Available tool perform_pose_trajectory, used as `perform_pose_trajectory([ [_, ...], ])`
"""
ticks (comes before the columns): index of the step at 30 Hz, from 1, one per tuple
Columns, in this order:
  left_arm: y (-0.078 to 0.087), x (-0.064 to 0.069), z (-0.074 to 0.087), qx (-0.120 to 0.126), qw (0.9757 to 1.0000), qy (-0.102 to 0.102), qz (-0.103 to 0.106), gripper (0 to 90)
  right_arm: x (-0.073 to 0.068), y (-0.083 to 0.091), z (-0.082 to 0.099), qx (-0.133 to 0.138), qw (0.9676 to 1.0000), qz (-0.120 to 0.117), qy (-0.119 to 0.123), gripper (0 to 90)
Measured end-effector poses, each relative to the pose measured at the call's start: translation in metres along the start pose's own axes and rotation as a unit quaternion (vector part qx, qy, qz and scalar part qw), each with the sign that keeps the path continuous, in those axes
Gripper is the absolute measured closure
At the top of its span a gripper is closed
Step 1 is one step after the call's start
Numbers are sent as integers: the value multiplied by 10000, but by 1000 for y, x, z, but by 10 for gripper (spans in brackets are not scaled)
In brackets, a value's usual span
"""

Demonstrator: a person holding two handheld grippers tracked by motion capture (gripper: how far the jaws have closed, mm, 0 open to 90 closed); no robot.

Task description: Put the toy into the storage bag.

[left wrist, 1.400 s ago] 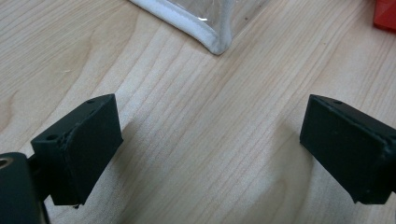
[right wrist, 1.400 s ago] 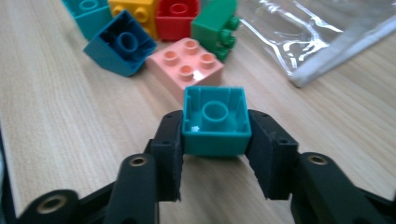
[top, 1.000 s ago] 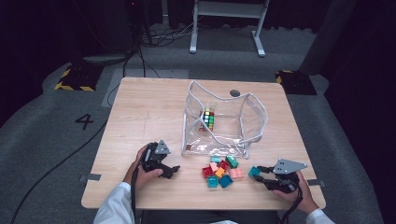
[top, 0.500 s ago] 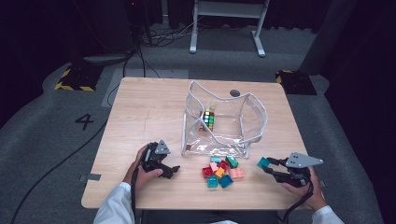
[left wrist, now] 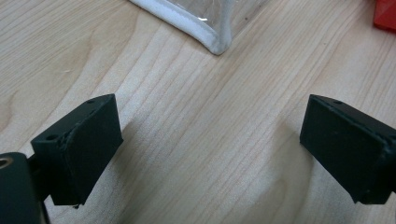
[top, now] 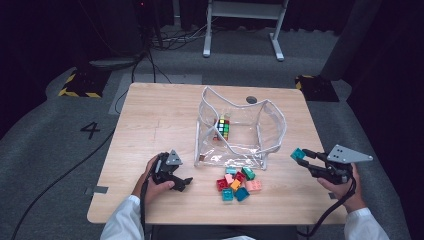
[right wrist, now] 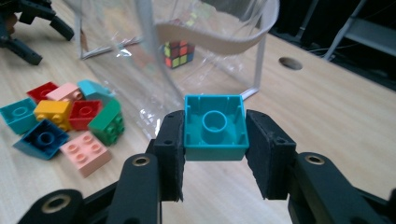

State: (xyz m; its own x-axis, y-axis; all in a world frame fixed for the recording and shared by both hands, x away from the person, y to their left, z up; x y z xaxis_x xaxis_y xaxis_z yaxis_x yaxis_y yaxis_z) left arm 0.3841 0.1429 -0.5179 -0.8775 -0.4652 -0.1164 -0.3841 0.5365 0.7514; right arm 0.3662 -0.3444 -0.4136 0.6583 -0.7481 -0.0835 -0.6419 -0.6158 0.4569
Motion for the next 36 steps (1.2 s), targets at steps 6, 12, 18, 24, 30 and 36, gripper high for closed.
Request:
perform_pose_trajectory([
  [6, 0, 0, 0, -1, 10000, 1, -3, 55, 10, 2, -27, 148, 9999, 42, 14, 595],
  [12, -1, 0, 0, 23, 10000, 40, -34, 50, 18, 2, -55, 300, 9994, 101, 115, 595],
  [18, -1, 0, -1, 25, 10000, 37, -47, 49, 25, -2, -81, 463, 9988, 133, 128, 595],
  [24, -1, 0, -1, 26, 10000, 39, -45, 49, 24, -10, -101, 465, 9987, 106, 181, 596],
  [30, -1, 0, -1, 17, 10000, 41, -47, 48, 21, -23, -123, 426, 9989, 23, 208, 596],
  [36, -1, 0, 0, 12, 10000, 44, -50, 48, 9, -46, -145, 319, 9989, -138, 328, 596],
])
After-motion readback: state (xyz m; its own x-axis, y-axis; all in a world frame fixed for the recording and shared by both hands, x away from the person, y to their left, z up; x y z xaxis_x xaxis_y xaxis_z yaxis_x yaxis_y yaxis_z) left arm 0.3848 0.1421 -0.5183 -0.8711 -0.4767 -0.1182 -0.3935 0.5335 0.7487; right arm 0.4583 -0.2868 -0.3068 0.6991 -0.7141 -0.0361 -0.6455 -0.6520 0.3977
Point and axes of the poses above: each handheld gripper's, and its own axes: y roughly backward along the jaws, z roughly out of its underside, x roughly to its right, the point moved 2 cm from there along -y, roughly forward along the jaws, and after that the axes turned 13 degrees about -y, right-handed, at the moved point
